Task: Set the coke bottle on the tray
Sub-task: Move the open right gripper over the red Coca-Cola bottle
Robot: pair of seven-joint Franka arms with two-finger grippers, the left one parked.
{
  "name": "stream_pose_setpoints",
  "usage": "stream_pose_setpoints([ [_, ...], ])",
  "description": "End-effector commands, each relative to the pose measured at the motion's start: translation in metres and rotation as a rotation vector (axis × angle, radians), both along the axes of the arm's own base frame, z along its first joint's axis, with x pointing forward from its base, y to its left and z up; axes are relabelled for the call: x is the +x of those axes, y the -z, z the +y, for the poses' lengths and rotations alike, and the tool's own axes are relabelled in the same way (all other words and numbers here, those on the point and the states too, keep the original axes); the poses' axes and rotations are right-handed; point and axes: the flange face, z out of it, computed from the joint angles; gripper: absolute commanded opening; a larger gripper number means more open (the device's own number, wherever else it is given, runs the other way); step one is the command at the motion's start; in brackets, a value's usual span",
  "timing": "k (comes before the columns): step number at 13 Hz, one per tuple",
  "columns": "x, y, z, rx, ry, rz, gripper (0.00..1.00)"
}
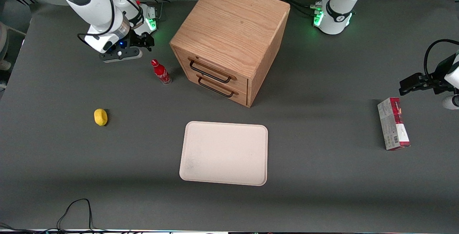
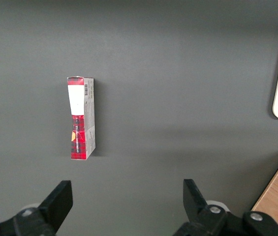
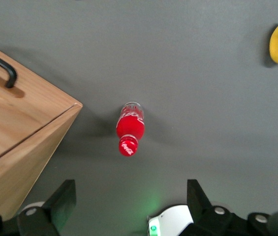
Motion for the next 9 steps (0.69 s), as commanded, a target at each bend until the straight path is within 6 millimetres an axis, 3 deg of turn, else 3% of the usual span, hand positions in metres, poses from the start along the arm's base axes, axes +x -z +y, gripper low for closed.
stream_pose_setpoints([
  [1,-0.017,0.036,-0.007,0.017,0.020,-0.024,1.00],
  [3,-0.028,0.060,-0.005,0.021,0.005,-0.046,1.00],
  [9,-0.041,0.098,-0.007,0.054,0.040,-0.072,0.99],
])
